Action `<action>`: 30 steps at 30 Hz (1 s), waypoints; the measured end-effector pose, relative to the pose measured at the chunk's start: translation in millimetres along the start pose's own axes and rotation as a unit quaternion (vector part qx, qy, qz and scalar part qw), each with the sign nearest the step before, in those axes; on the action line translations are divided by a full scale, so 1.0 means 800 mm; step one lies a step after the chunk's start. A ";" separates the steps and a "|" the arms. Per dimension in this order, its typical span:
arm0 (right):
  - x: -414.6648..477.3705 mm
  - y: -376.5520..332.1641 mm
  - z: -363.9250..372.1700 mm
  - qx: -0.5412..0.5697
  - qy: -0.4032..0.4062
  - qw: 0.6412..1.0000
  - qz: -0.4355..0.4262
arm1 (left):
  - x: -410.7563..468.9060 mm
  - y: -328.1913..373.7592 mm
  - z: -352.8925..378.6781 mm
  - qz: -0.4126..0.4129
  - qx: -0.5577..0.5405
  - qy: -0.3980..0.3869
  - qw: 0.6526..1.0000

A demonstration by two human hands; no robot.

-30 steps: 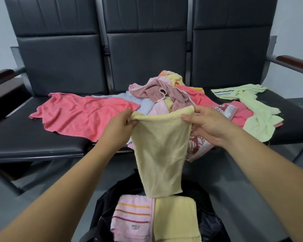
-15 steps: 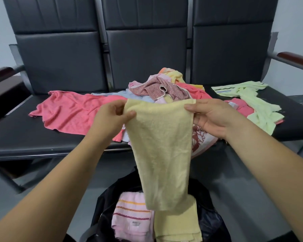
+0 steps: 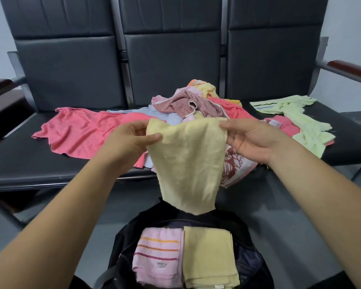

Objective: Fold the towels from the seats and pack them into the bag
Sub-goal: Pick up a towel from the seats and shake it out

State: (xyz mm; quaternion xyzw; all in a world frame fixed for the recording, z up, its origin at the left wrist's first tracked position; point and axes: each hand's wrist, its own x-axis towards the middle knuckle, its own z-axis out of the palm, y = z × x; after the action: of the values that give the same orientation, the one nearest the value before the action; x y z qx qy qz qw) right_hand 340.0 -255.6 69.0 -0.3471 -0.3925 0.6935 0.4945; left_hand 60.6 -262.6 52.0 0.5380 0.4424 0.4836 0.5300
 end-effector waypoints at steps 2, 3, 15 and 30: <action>0.002 0.004 -0.003 -0.082 0.027 0.996 -0.017 | -0.001 -0.002 -0.001 0.054 0.197 0.063 0.977; 0.002 0.006 -0.004 -0.107 0.039 0.993 -0.023 | -0.001 -0.003 -0.002 0.066 0.252 0.090 0.961; 0.006 0.009 -0.004 0.032 0.024 0.999 0.031 | -0.002 0.000 0.005 -0.039 -0.003 0.070 0.997; 0.006 0.013 -0.007 -0.153 0.103 0.982 -0.047 | -0.003 -0.009 -0.001 0.047 0.200 0.135 0.969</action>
State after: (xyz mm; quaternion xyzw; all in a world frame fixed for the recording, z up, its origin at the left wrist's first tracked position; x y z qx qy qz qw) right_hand 339.5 -251.7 56.6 -0.4693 -0.4569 0.5615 0.5057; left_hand 60.0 -264.7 44.3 0.5832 0.5719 0.4777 0.3235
